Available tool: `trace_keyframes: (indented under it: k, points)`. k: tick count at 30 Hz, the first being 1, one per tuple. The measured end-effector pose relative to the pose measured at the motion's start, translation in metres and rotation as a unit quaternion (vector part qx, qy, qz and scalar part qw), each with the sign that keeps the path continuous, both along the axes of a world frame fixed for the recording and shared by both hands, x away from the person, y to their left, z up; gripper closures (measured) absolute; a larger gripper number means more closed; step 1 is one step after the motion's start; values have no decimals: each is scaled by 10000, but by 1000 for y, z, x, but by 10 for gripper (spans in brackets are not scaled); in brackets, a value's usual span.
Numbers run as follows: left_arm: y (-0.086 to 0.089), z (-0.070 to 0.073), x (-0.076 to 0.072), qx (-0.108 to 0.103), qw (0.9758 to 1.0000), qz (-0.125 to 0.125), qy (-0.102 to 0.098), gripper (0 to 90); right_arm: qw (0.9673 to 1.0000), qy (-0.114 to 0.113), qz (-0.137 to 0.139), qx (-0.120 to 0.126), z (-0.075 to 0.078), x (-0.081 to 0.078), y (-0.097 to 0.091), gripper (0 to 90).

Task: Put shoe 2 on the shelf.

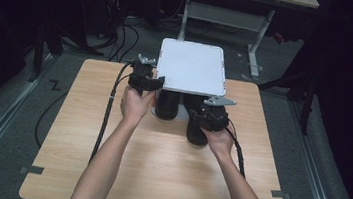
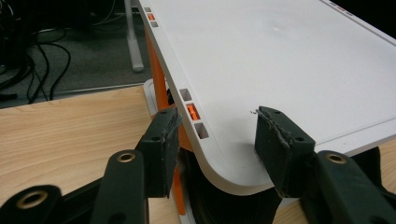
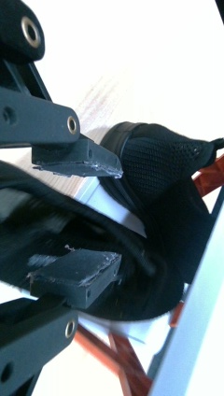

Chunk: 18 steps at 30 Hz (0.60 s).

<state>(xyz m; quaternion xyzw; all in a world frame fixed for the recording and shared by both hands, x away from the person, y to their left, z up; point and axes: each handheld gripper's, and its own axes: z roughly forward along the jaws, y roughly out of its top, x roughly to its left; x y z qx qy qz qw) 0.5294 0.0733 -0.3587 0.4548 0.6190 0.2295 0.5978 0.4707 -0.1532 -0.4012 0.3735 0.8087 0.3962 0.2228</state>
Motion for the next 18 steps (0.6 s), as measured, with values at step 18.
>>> trace_keyframes:
  k: [18]
  points:
    - [-7, -1, -2, 151, 9998, -94, -118, 517, 9993, 277, 263, 17, -28, -29, -26, 699]
